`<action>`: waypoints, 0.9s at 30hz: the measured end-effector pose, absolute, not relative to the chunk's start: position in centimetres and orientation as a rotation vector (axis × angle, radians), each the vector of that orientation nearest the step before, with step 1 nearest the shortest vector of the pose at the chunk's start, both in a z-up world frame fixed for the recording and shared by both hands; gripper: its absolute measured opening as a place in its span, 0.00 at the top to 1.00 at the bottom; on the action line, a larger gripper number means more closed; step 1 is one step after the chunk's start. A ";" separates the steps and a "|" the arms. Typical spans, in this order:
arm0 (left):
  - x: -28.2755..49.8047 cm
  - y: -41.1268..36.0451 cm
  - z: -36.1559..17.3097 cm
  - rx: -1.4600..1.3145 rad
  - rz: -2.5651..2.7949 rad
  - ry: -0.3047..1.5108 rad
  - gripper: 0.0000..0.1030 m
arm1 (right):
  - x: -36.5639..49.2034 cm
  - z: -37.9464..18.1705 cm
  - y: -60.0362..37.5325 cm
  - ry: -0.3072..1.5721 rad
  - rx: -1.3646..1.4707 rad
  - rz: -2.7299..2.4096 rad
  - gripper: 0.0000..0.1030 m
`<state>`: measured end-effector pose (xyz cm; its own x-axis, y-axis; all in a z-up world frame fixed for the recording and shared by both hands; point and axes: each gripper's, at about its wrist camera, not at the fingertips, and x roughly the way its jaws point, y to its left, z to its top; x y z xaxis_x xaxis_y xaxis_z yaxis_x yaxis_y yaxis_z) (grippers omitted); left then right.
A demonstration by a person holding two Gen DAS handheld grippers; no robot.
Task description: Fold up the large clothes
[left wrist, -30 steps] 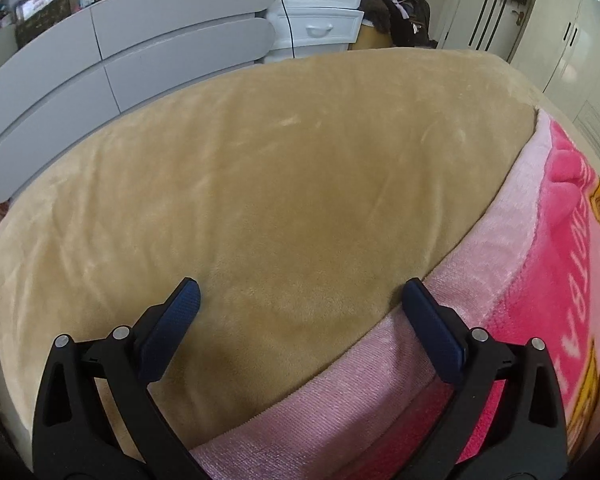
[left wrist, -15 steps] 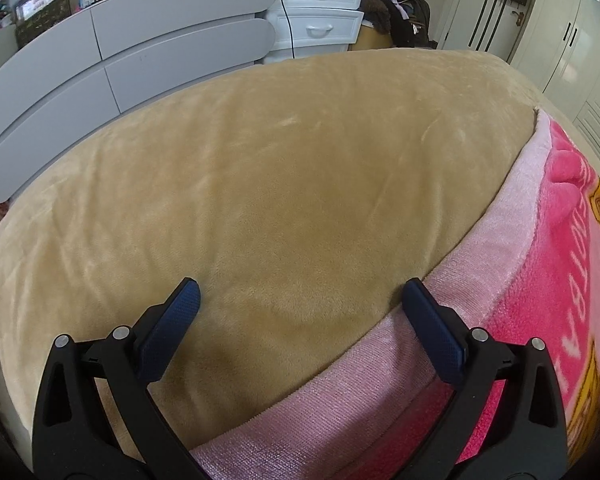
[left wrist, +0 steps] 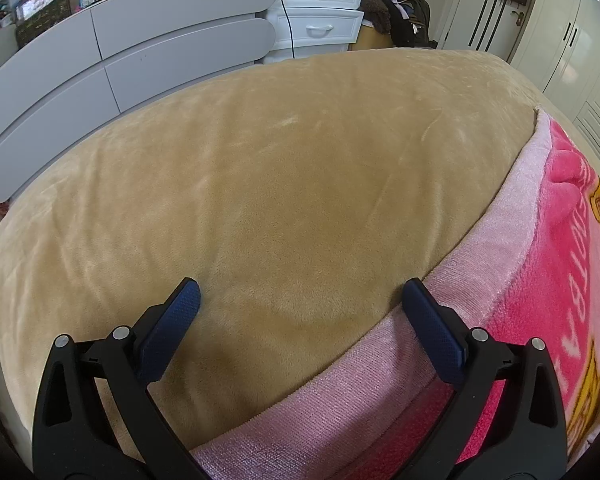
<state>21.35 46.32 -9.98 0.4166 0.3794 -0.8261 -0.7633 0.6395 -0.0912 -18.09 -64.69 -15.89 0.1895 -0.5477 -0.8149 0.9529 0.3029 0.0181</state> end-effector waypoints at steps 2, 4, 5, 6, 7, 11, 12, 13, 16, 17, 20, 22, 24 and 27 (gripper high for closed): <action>21.3 46.3 -10.0 -0.501 0.757 0.874 0.08 | -18.1 -15.9 -64.7 0.808 0.613 -1.152 0.04; 21.3 46.3 -10.0 -0.503 0.756 0.873 0.08 | -18.1 -15.9 -64.7 0.808 0.613 -1.152 0.04; 21.3 46.3 -10.0 -0.503 0.756 0.873 0.08 | -18.1 -15.9 -64.7 0.808 0.613 -1.152 0.04; 21.3 46.3 -10.0 -0.502 0.757 0.872 0.08 | -18.1 -15.9 -64.7 0.808 0.613 -1.152 0.04; 21.3 46.3 -10.0 -0.502 0.757 0.872 0.08 | -18.1 -15.9 -64.7 0.808 0.613 -1.152 0.04; 21.5 46.3 -10.0 -0.489 0.764 0.884 0.08 | -18.1 -15.9 -64.7 0.808 0.613 -1.152 0.04; 21.6 46.3 -9.9 -0.490 0.763 0.888 0.08 | -18.1 -15.9 -64.7 0.808 0.613 -1.152 0.04; 21.6 46.4 -9.9 -0.495 0.761 0.886 0.08 | -18.1 -15.9 -64.7 0.808 0.613 -1.152 0.04; 21.5 46.7 -9.7 -0.507 0.753 0.878 0.08 | -18.1 -15.9 -64.7 0.808 0.613 -1.152 0.04; 21.3 46.7 -9.7 -0.511 0.748 0.868 0.08 | -18.1 -15.9 -64.7 0.808 0.613 -1.152 0.04; 21.1 46.9 -9.7 -0.526 0.744 0.862 0.08 | -18.1 -15.9 -64.7 0.808 0.613 -1.152 0.04; 21.3 46.6 -9.8 -0.507 0.752 0.870 0.08 | -18.1 -15.9 -64.7 0.808 0.613 -1.152 0.04; 21.3 46.5 -9.7 -0.504 0.755 0.870 0.08 | -18.1 -15.9 -64.7 0.808 0.613 -1.152 0.04; 21.4 46.3 -9.7 -0.495 0.761 0.875 0.08 | -18.1 -15.9 -64.7 0.808 0.613 -1.152 0.04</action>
<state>21.38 46.34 -9.70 0.4118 0.3857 -0.8256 -0.7643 0.6396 -0.0824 -18.09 -64.68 -15.89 0.1896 -0.5476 -0.8150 0.9528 0.3030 0.0181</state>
